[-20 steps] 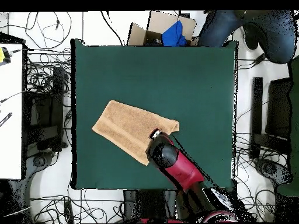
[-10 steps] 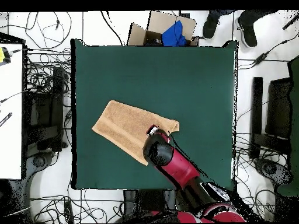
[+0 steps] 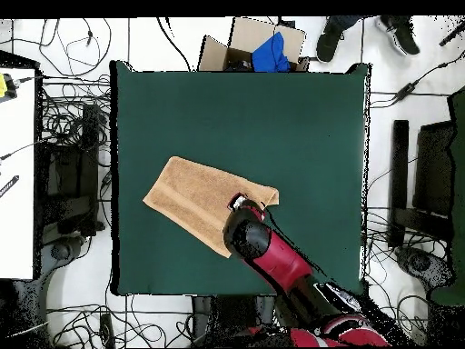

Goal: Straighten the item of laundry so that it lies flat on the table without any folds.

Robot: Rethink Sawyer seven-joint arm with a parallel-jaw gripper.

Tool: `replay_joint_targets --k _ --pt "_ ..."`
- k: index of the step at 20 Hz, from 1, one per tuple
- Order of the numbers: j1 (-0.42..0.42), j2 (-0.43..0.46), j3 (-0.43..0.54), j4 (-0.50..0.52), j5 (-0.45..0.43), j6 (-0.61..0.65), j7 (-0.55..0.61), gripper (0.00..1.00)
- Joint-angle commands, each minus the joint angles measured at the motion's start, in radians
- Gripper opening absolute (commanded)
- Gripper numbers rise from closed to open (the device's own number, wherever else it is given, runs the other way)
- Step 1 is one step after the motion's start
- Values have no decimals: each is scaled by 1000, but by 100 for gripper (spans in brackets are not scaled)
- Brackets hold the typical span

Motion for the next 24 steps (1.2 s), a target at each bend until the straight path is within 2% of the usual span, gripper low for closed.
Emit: replay_joint_targets --k 1,5,24 --pt "15 24 49 13 2 -13 281 100" --pt "73 -17 -37 8 48 69 232 100" --pt "134 -65 -151 -9 54 180 203 100"
